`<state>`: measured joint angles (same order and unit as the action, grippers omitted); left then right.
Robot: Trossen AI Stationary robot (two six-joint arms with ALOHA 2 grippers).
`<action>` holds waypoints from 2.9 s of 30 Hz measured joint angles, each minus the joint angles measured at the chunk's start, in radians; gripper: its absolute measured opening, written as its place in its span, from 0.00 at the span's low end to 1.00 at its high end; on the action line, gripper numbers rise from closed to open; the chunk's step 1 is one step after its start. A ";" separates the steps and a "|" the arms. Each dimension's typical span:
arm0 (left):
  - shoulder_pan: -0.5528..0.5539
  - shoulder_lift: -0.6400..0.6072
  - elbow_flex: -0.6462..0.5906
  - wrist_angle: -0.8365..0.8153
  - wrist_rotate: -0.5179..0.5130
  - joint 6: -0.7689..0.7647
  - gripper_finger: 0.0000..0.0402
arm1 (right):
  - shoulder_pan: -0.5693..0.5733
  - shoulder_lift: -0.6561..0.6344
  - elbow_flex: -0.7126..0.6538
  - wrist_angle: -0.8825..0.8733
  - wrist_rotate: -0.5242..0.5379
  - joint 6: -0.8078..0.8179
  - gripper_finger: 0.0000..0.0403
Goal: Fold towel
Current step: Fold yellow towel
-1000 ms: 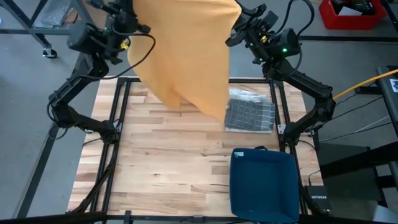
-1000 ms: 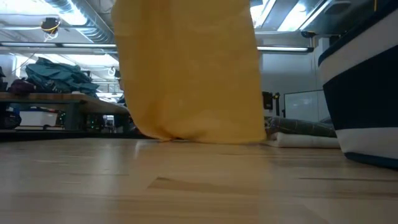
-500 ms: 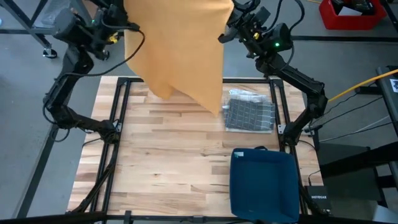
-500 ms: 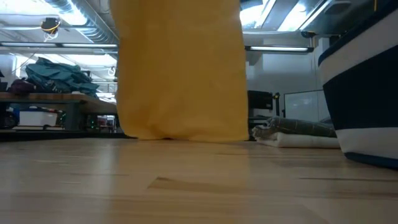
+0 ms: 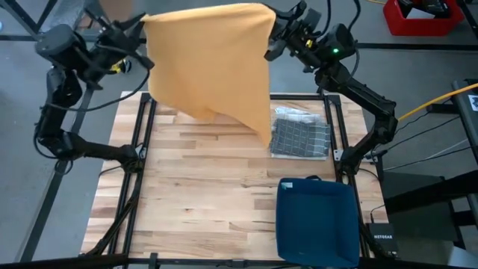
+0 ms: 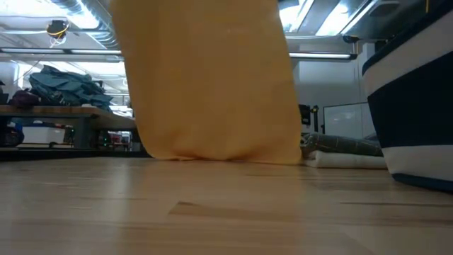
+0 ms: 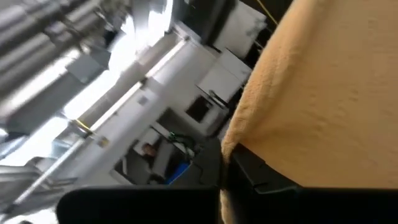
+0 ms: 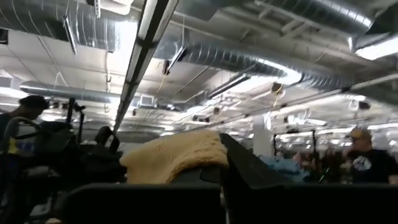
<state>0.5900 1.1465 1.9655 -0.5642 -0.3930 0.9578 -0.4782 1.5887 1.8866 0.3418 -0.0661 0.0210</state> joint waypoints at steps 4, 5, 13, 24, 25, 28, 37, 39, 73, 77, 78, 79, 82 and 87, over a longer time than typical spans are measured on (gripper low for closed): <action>0.000 0.036 -0.001 0.173 -0.005 0.125 0.00 | 0.000 0.010 0.000 0.039 0.008 -0.081 0.00; 0.001 0.048 -0.001 0.216 -0.006 0.158 0.00 | -0.001 0.015 0.000 0.046 0.022 -0.099 0.00; 0.053 0.149 -0.001 0.444 -0.068 0.411 0.00 | -0.035 0.057 -0.002 0.237 0.059 -0.175 0.00; 0.058 0.156 -0.002 0.526 -0.069 0.438 0.00 | -0.081 0.064 -0.002 0.228 0.055 -0.203 0.00; 0.061 0.156 -0.002 0.543 -0.069 0.434 0.00 | -0.081 0.066 -0.002 0.234 0.054 -0.204 0.00; 0.068 0.161 -0.002 0.595 -0.066 0.426 0.00 | -0.086 0.068 -0.002 0.238 0.046 -0.213 0.00; 0.070 0.160 -0.002 0.563 -0.078 0.426 0.00 | -0.085 0.066 -0.002 0.216 -0.010 -0.191 0.00; 0.065 0.147 -0.002 0.527 -0.078 0.421 0.00 | -0.085 0.064 -0.002 0.188 -0.029 -0.133 0.00; -0.504 -0.136 0.000 -0.509 0.025 -0.539 0.00 | 0.273 -0.061 -0.002 -0.620 -0.309 0.211 0.00; -0.544 -0.133 0.000 -0.525 0.261 -0.667 0.00 | 0.354 -0.061 -0.002 -0.648 -0.312 0.211 0.00; -0.552 -0.133 0.000 -0.525 0.305 -0.698 0.00 | 0.373 -0.061 -0.002 -0.653 -0.312 0.211 0.00; -0.559 -0.133 -0.001 -0.528 0.337 -0.728 0.00 | 0.391 -0.061 -0.002 -0.660 -0.312 0.211 0.00; -0.573 -0.136 -0.001 -0.560 0.416 -0.813 0.00 | 0.443 -0.061 -0.002 -0.692 -0.312 0.210 0.00; -0.595 -0.134 -0.006 -0.708 0.516 -0.959 0.00 | 0.521 -0.060 -0.003 -0.850 -0.289 0.182 0.00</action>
<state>-0.0053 1.0125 1.9596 -1.2720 0.1230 -0.0012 0.0431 1.5288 1.8839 -0.5083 -0.3549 0.2026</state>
